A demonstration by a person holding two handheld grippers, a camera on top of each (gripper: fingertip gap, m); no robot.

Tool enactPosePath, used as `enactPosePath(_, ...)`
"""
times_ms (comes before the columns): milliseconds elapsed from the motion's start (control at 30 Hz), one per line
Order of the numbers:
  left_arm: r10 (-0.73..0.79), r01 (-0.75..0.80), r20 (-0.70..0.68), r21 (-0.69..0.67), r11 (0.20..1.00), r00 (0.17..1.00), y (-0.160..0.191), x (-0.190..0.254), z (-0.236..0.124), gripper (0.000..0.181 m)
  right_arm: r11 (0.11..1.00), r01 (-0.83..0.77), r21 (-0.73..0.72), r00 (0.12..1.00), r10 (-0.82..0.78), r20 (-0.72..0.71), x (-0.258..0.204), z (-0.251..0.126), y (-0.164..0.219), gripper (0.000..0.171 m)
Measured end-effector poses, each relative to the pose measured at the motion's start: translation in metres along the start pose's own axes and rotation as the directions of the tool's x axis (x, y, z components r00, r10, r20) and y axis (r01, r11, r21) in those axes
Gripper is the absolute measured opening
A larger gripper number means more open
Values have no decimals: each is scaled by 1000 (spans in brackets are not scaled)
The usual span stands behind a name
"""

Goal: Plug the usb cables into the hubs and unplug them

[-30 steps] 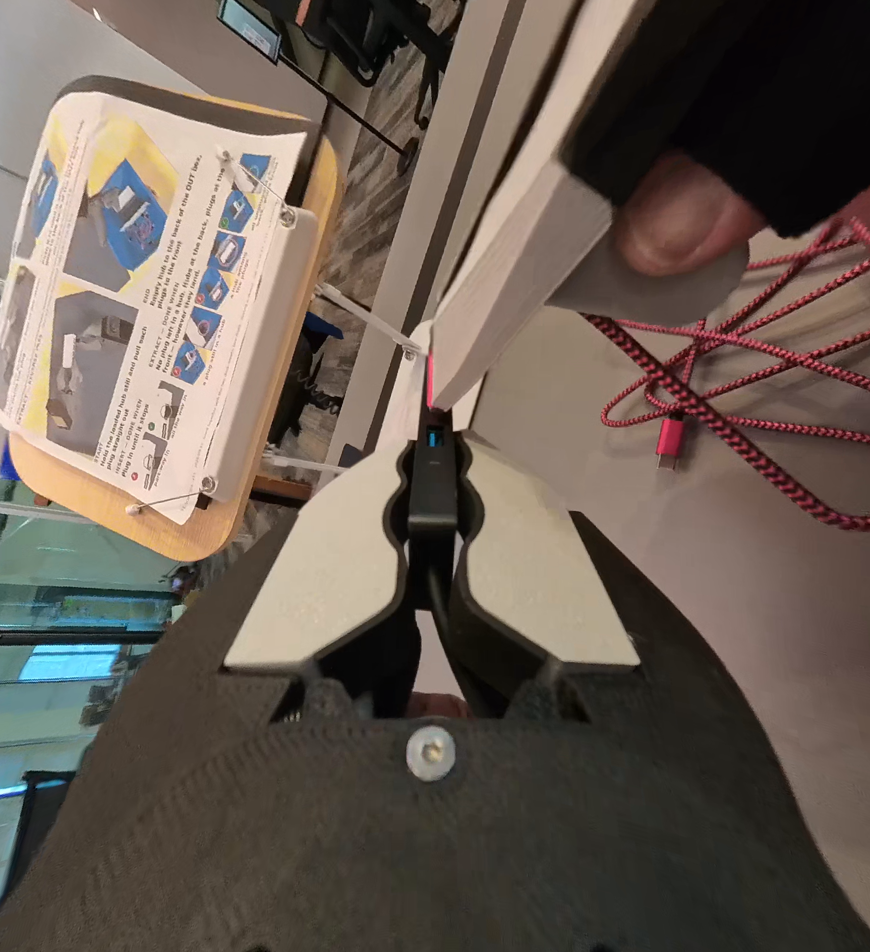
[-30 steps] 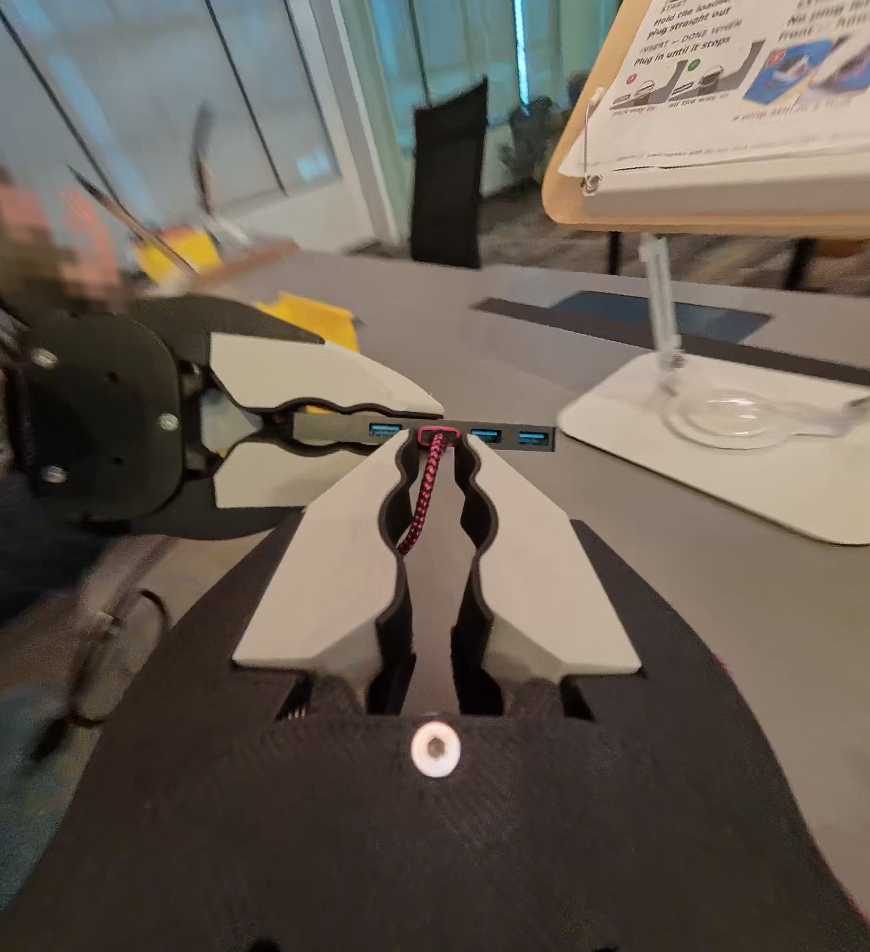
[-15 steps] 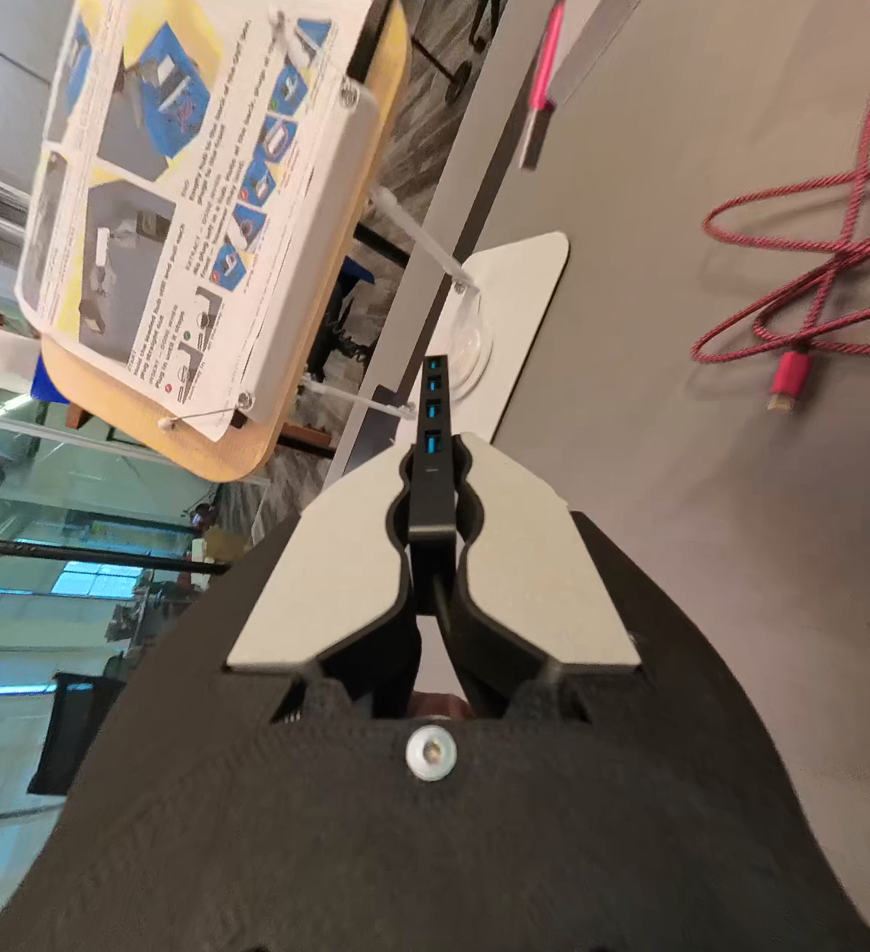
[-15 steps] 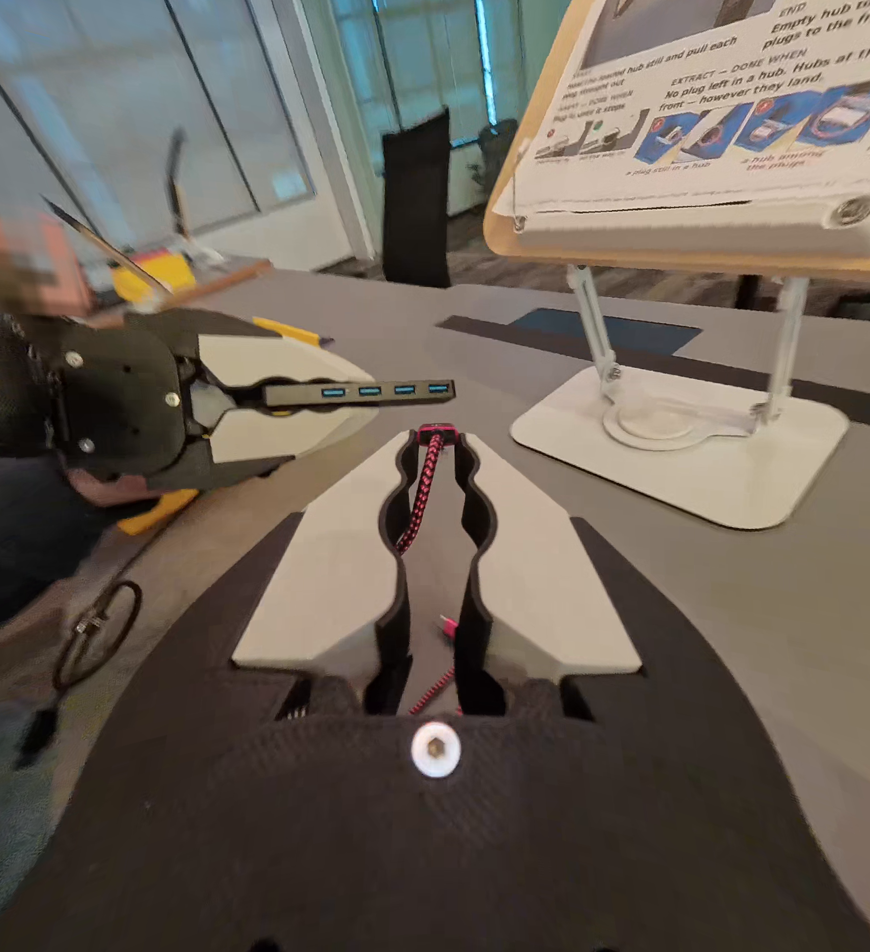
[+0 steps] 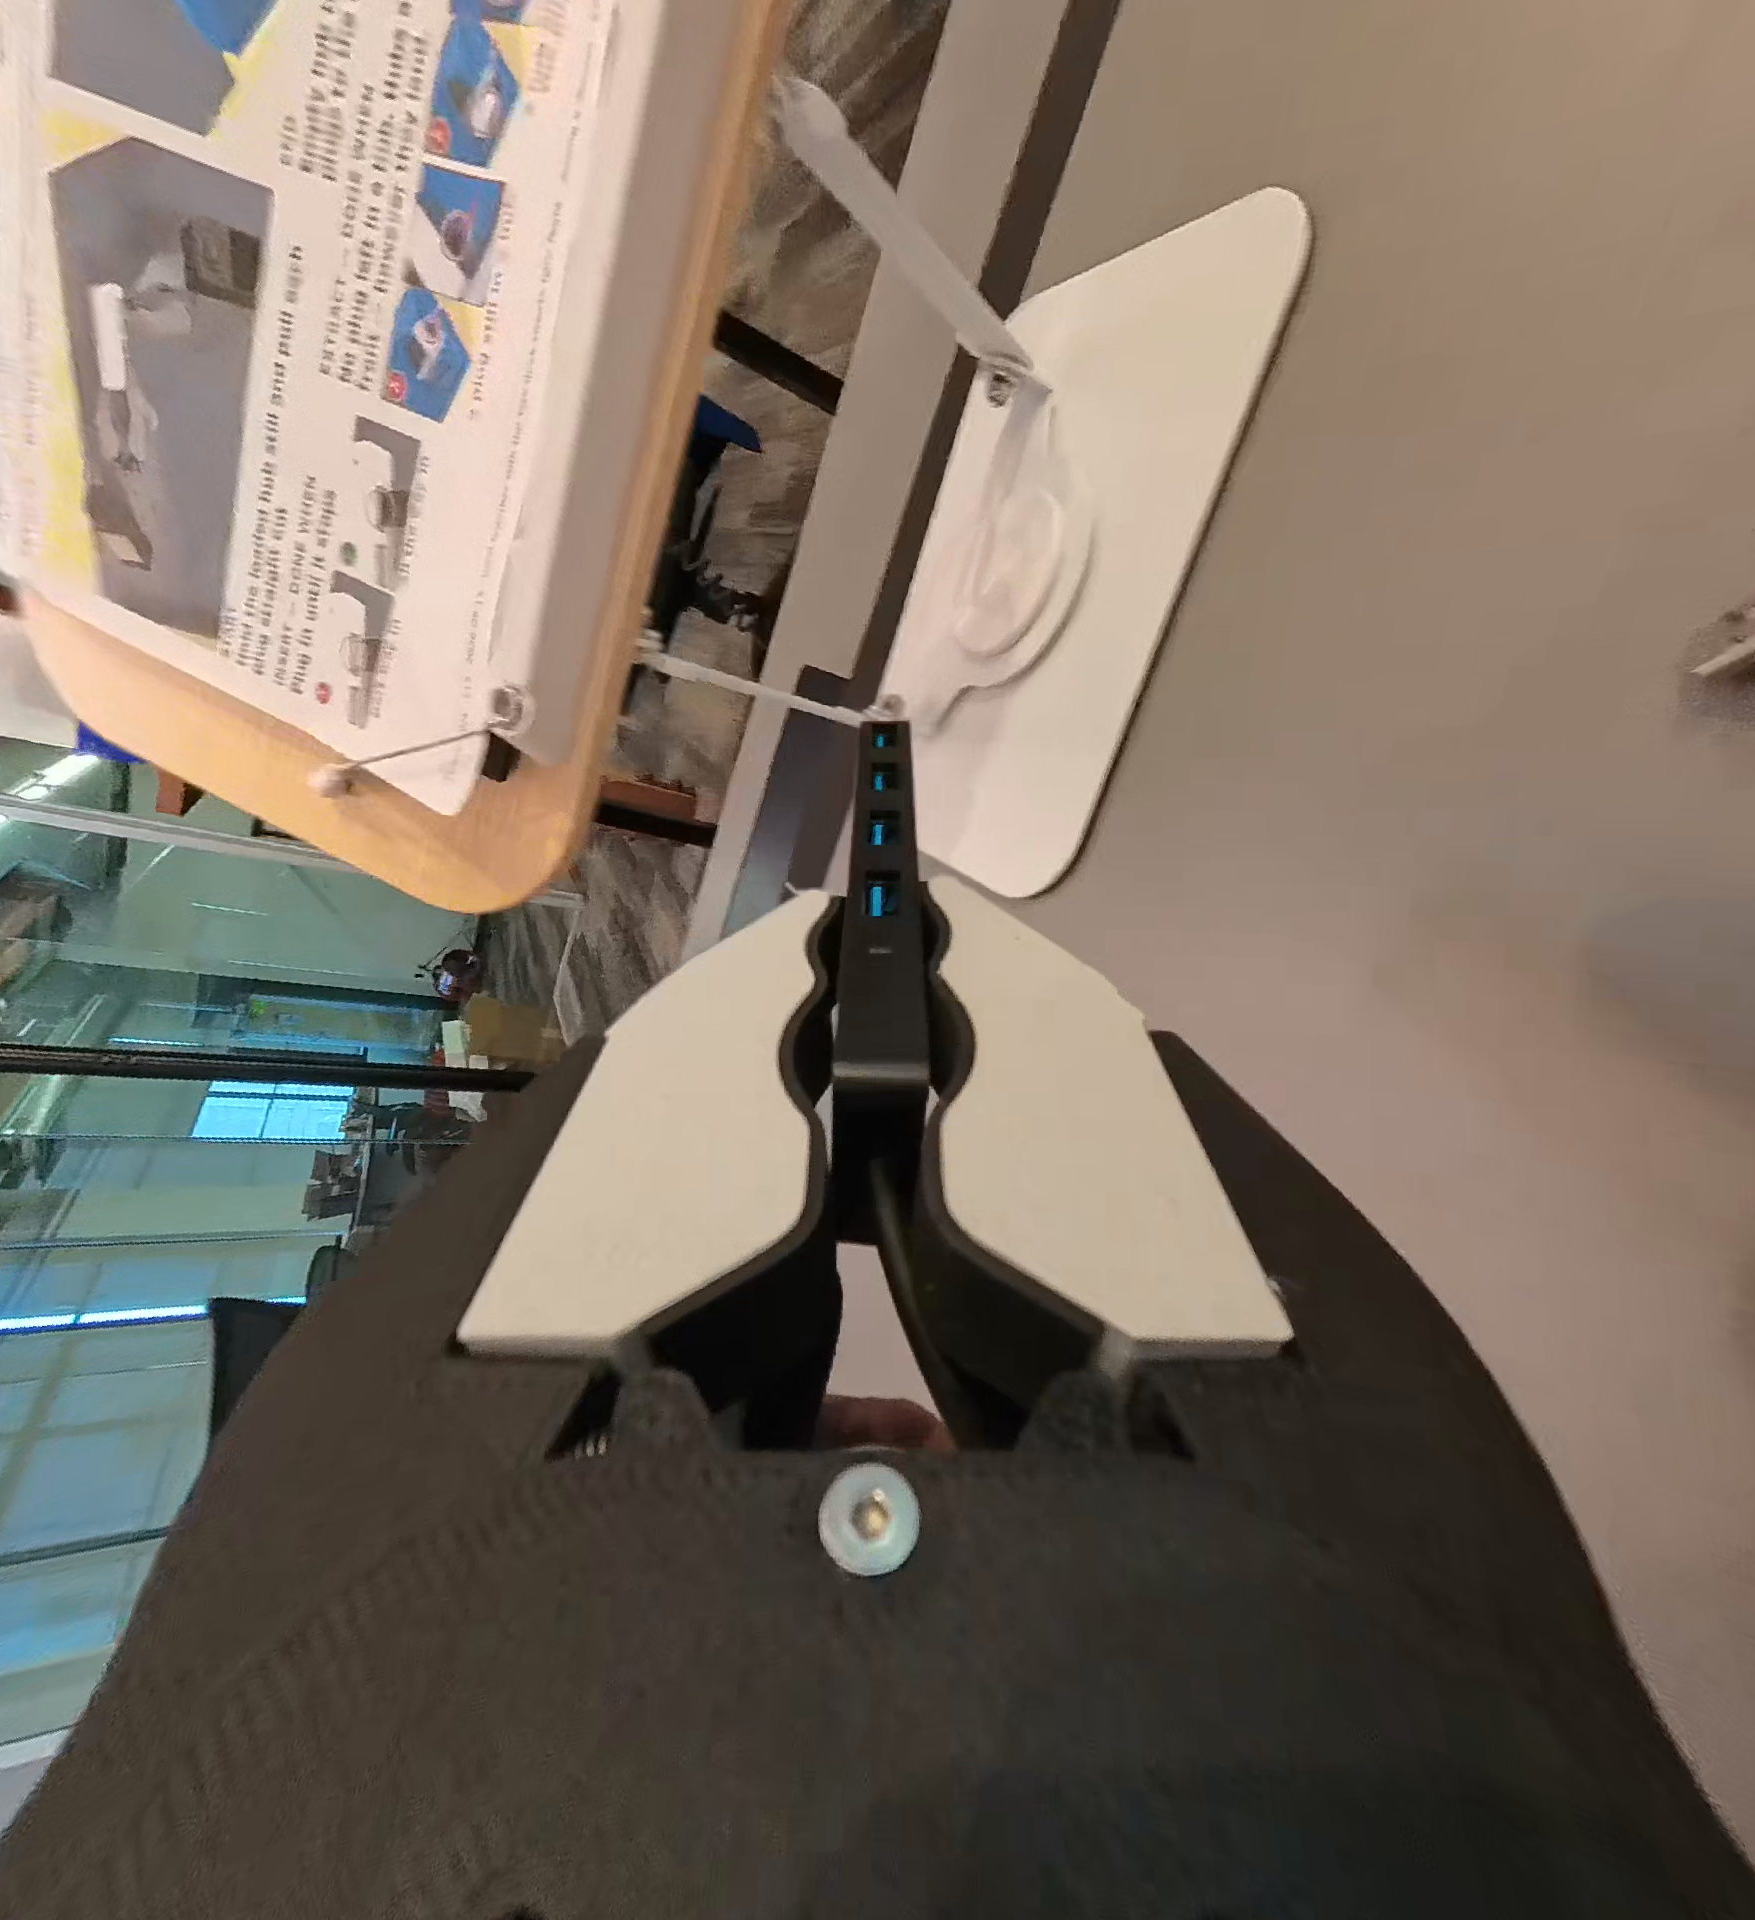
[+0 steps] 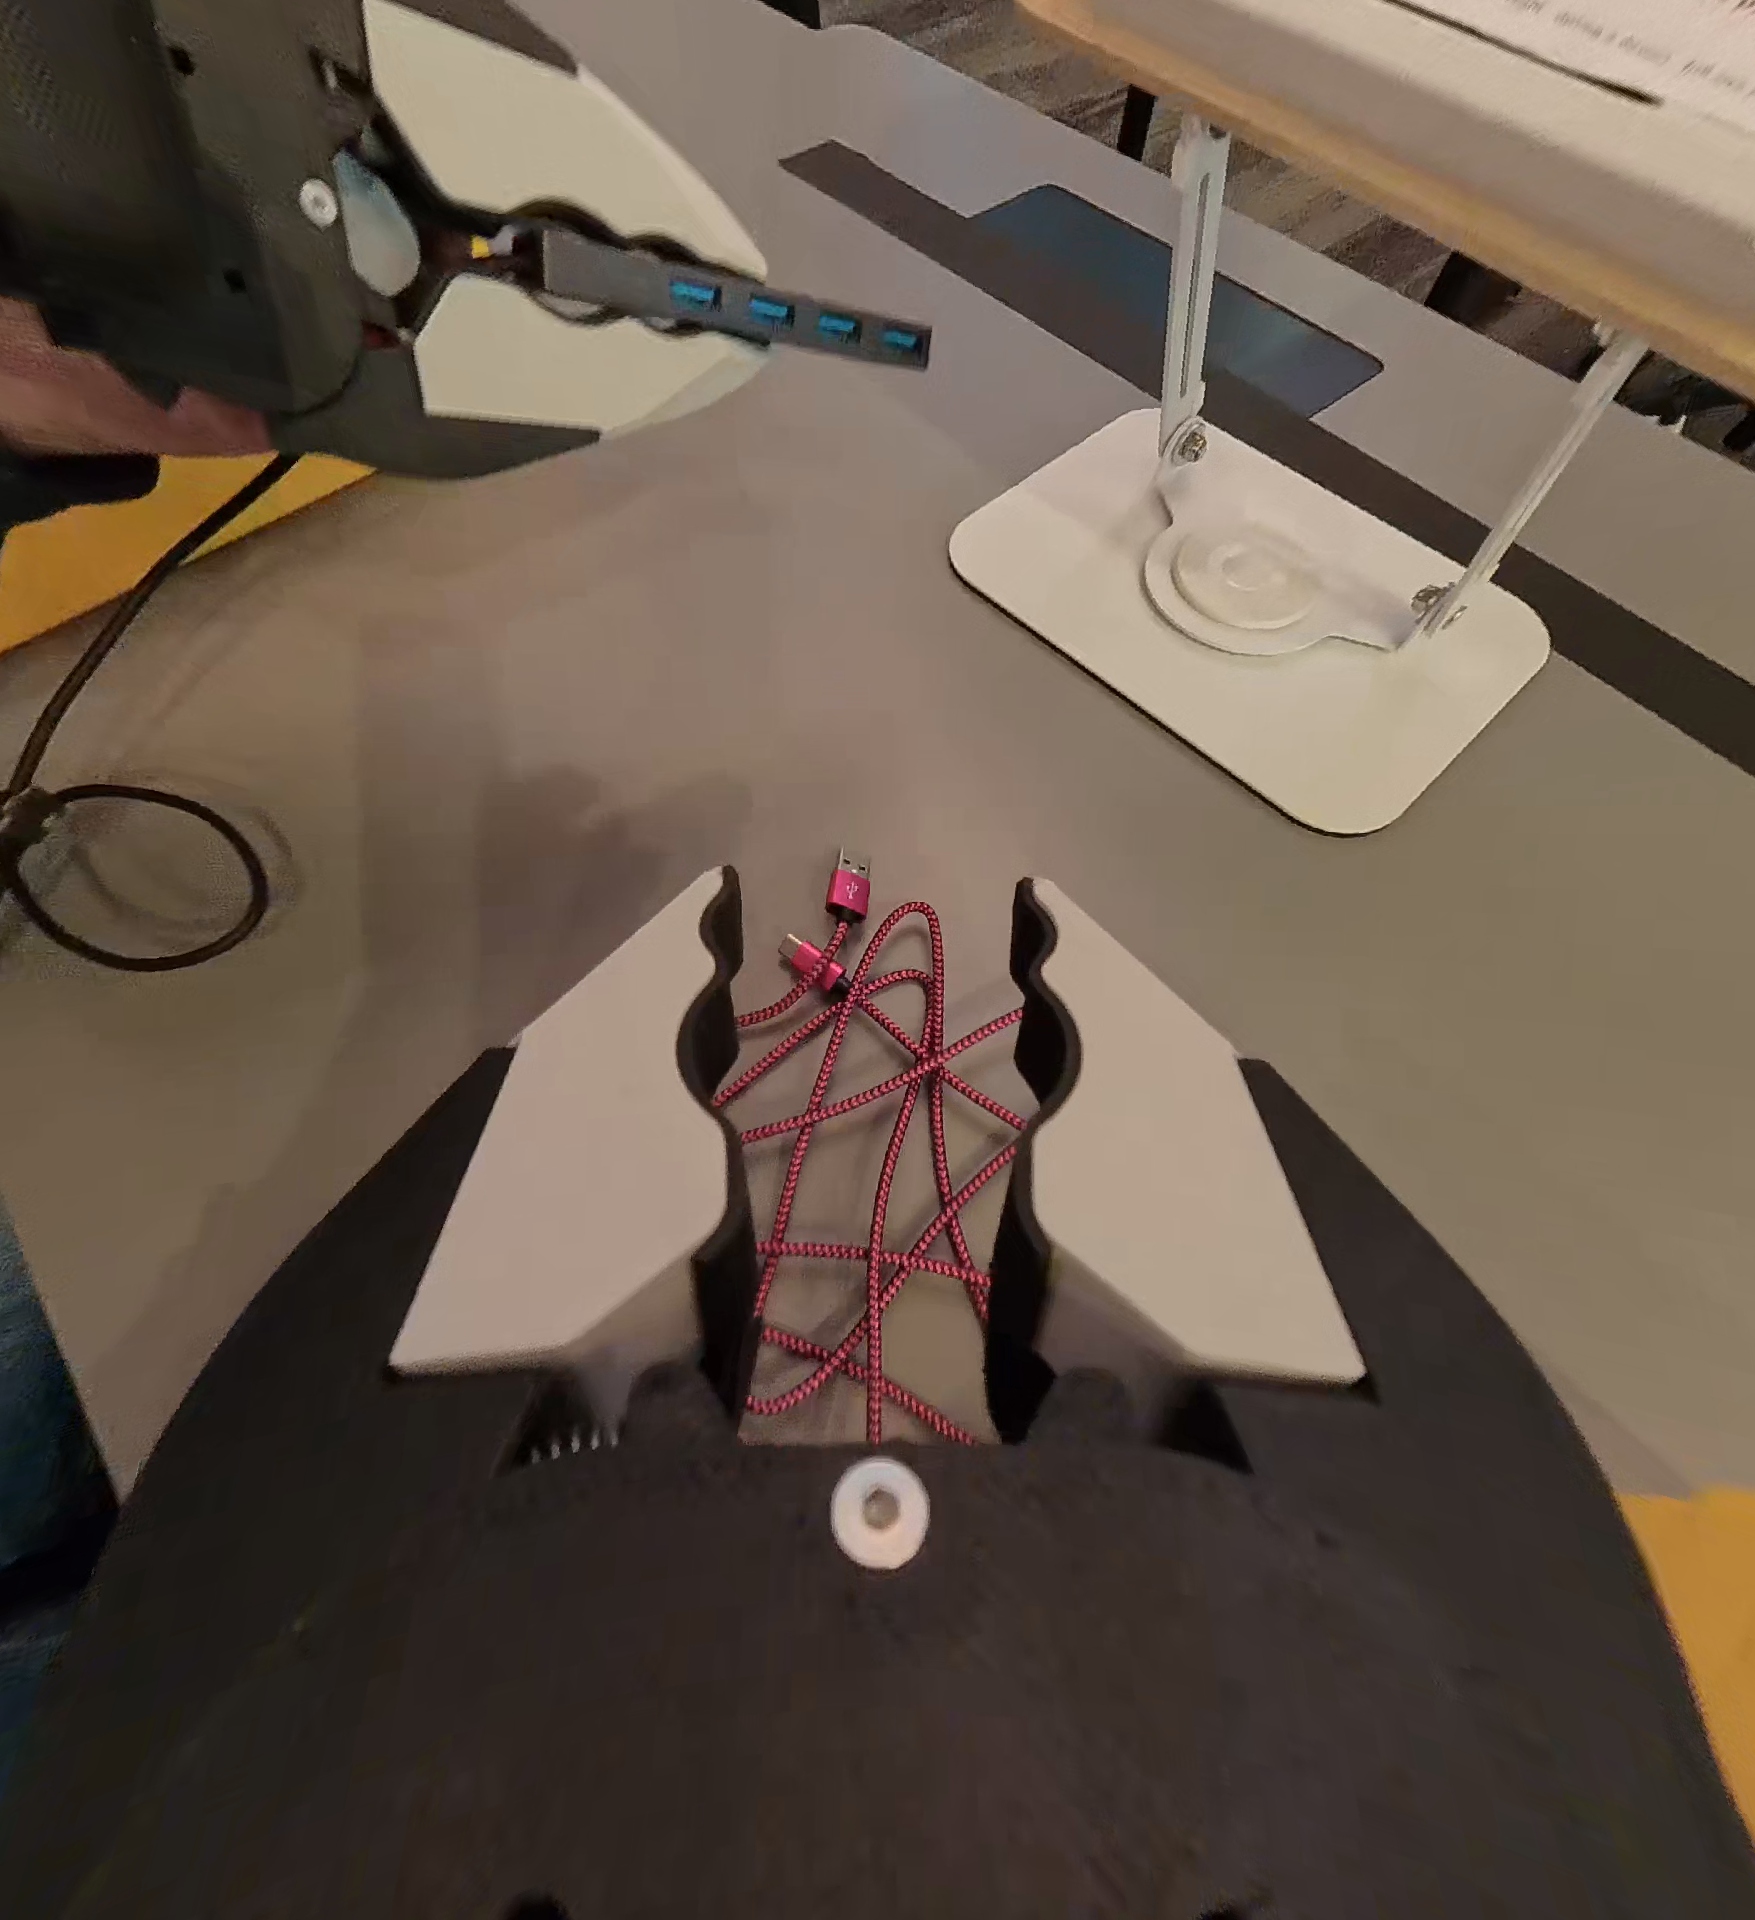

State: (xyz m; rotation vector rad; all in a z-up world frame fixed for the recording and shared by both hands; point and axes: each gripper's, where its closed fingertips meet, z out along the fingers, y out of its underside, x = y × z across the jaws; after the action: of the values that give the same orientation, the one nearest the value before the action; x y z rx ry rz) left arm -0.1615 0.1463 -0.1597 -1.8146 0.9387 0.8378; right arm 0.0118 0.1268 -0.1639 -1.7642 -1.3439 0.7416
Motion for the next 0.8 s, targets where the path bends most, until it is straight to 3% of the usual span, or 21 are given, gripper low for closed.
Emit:
enactPosePath(400,-31,23,118,67,998,993,-38,-101,-2,12,998,54,16,998,-55,20,-41,-31,-21,42)
enactPosePath(567,-24,17,61,104,994,998,-45,-72,-5,11,993,114,-9,993,-114,22,-60,-15,-19,43)
enactPosePath(800,79,-75,-74,55,996,994,-11,6,26,11,998,49,-25,999,-49,17,-49,20,13,47)
